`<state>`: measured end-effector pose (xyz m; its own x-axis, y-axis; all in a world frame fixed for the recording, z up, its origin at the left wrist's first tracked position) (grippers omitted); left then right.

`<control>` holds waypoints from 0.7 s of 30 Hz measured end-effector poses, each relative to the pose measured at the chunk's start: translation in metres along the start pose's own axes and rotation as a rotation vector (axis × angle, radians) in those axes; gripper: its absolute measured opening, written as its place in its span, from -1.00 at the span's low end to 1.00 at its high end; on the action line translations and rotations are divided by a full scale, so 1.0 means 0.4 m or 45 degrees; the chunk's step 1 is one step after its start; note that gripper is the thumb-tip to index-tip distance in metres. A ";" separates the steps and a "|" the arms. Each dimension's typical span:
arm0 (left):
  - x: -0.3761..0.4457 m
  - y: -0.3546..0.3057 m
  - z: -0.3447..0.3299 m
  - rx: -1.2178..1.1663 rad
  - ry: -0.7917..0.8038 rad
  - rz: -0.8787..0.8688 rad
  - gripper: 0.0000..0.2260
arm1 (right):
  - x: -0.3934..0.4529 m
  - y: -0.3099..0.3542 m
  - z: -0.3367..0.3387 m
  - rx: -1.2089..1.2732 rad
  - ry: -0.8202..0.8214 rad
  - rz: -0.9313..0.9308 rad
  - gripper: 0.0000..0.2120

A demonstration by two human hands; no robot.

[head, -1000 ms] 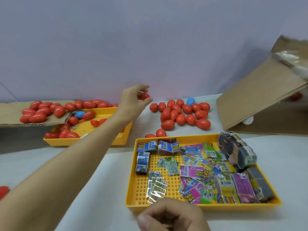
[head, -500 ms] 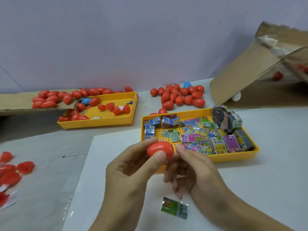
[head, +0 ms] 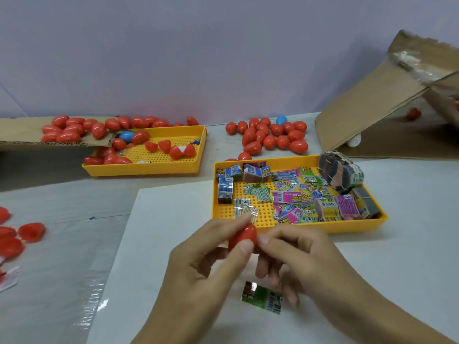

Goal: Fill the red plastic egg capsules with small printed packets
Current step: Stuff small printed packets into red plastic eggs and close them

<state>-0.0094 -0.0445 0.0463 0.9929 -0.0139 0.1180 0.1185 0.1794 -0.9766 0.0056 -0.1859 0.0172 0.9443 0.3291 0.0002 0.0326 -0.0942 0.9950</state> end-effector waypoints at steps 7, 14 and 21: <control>-0.021 -0.016 -0.018 0.317 -0.001 -0.257 -0.40 | 0.000 -0.009 -0.001 -0.102 0.011 -0.032 -0.49; -0.002 0.038 0.011 -0.138 -0.019 0.201 -0.59 | 0.000 0.012 0.004 0.039 0.026 0.063 -0.73; 0.007 0.044 0.005 -0.487 0.142 0.402 -0.62 | 0.006 0.037 0.019 0.061 0.028 0.183 -0.71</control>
<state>-0.0045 -0.0394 0.0300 0.9731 -0.1257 -0.1928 -0.2136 -0.1811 -0.9600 0.0107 -0.1937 0.0313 0.9329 0.3296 0.1449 -0.0863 -0.1861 0.9787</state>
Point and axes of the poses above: each hand's wrist, its own x-axis towards the middle knuckle, its own z-axis out of the back of the hand, y = z × x, the point moved 7 cm from there along x, towards the middle knuckle, and after that the axes turned 10 degrees about z, right-handed, at the moved point
